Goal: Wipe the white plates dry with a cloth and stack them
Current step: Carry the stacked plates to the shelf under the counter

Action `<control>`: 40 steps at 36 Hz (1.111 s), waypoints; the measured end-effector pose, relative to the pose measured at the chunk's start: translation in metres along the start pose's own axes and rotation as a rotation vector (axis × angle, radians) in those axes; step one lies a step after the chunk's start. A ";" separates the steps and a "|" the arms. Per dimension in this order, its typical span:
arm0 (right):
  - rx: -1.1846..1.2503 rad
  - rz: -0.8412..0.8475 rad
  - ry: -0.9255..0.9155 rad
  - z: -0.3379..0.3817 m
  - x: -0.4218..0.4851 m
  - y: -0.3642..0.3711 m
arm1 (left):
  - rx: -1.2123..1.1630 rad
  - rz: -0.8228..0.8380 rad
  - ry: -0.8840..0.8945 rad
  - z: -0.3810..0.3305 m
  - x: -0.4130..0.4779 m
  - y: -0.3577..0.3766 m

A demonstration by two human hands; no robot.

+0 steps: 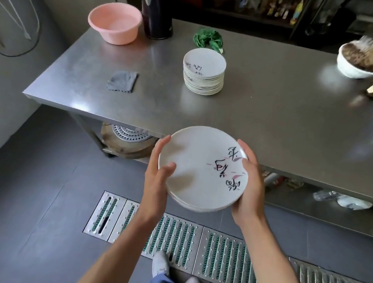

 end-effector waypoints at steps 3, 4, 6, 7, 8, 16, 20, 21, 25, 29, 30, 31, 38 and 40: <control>0.004 -0.001 0.024 -0.027 0.005 -0.008 | 0.011 -0.011 -0.019 0.027 0.004 -0.009; 0.005 -0.008 0.033 -0.035 0.005 -0.011 | 0.018 -0.006 -0.033 0.035 0.004 -0.011; -0.002 -0.026 0.045 -0.055 0.012 -0.017 | 0.036 0.004 -0.057 0.056 0.009 -0.016; -0.006 -0.029 0.044 -0.066 0.016 -0.019 | 0.047 -0.001 -0.061 0.067 0.012 -0.018; -0.010 -0.034 0.045 -0.077 0.021 -0.022 | 0.054 -0.011 -0.071 0.078 0.015 -0.020; -0.014 -0.065 0.041 -0.161 0.071 -0.049 | 0.092 -0.009 -0.120 0.169 0.046 -0.027; -0.019 -0.066 0.038 -0.200 0.106 -0.066 | 0.088 -0.017 -0.103 0.217 0.064 -0.019; -0.022 -0.066 0.032 -0.211 0.117 -0.071 | 0.090 -0.018 -0.094 0.230 0.070 -0.016; -0.029 -0.044 0.004 -0.256 0.165 -0.094 | 0.053 -0.034 -0.068 0.294 0.090 -0.002; -0.026 -0.038 -0.001 -0.310 0.221 -0.125 | 0.020 -0.038 -0.033 0.369 0.114 0.013; -0.025 -0.040 -0.005 -0.324 0.234 -0.132 | 0.016 -0.039 -0.024 0.387 0.121 0.016; -0.027 -0.039 -0.011 -0.338 0.248 -0.138 | 0.014 -0.035 -0.013 0.405 0.127 0.019; -0.001 -0.033 -0.070 -0.429 0.342 -0.180 | -0.080 0.020 0.019 0.536 0.180 0.041; 0.000 -0.037 -0.085 -0.451 0.365 -0.191 | -0.087 0.032 0.009 0.572 0.193 0.048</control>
Point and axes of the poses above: each hand's wrist, its own x-axis towards the middle knuckle, its own y-axis out of the palm, z = x × y, the point moved 4 cm from there along x, towards the middle knuckle, and after that the axes turned 13 degrees about -z, right-handed, at the moved point
